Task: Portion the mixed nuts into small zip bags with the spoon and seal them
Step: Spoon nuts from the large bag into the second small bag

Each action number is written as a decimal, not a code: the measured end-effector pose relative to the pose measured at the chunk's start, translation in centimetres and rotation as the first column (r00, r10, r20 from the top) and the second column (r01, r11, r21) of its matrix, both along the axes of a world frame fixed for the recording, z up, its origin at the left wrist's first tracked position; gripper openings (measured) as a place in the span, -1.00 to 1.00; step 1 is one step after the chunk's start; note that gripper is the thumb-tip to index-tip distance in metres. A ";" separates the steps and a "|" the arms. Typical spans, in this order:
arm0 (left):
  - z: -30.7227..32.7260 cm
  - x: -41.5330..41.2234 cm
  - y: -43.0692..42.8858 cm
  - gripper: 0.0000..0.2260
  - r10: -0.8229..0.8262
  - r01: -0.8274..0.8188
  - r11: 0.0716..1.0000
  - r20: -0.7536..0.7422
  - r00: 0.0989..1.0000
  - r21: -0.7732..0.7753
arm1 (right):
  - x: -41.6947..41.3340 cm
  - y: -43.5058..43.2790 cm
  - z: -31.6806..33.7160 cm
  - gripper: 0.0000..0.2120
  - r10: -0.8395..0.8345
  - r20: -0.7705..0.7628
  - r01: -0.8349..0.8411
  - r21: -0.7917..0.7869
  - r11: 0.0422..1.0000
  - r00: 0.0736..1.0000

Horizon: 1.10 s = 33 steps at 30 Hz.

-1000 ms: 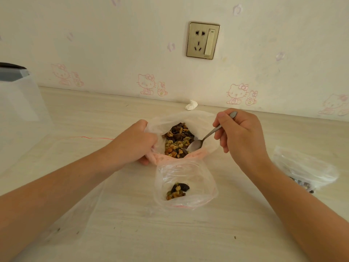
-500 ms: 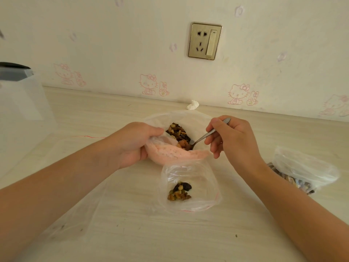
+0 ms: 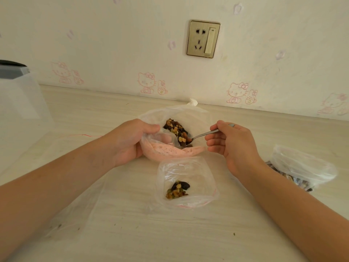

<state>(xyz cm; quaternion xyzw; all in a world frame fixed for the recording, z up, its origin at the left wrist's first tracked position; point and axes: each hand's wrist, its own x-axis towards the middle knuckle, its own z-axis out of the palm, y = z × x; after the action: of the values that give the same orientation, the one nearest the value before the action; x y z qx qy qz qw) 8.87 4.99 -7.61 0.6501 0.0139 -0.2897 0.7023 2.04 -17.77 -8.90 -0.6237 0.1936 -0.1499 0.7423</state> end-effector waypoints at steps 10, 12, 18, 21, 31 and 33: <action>-0.6 0.6 1.3 -0.21 -0.005 -0.119 0.903 0.287 0.958 0.412 | 0.1 -0.4 0.0 -0.73 -0.025 0.039 0.022 0.088 0.996 0.999; -0.3 0.2 1.6 -0.10 -0.044 -0.070 0.917 0.273 0.961 0.394 | 0.1 -0.4 0.0 -0.73 -0.015 0.035 0.011 0.110 0.994 0.999; -1.0 -2.0 4.7 -0.33 -0.071 -0.147 0.863 0.404 0.912 0.484 | -0.1 -0.2 0.2 -0.74 0.007 0.029 -0.011 0.146 0.989 1.000; -1.7 -4.3 6.2 -0.46 -0.046 -0.291 0.863 0.637 0.770 0.414 | -0.3 0.1 0.5 -0.72 0.022 0.041 -0.028 0.158 0.987 0.999; -1.9 -8.2 2.1 -0.50 -0.336 0.032 0.879 0.571 0.749 0.475 | -1.5 1.1 1.6 -0.69 0.100 0.102 -0.116 0.176 0.978 0.990; -2.1 -8.0 2.3 -0.53 -0.306 0.020 0.889 0.564 0.767 0.457 | -1.7 1.3 1.8 -0.66 0.125 0.147 -0.149 0.169 0.974 0.981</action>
<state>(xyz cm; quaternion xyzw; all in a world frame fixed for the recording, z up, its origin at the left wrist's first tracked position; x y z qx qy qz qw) 0.86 7.30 -9.74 0.8440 -0.2136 -0.1103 0.4795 0.32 -16.44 -7.06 -0.5546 0.1121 -0.1220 0.8154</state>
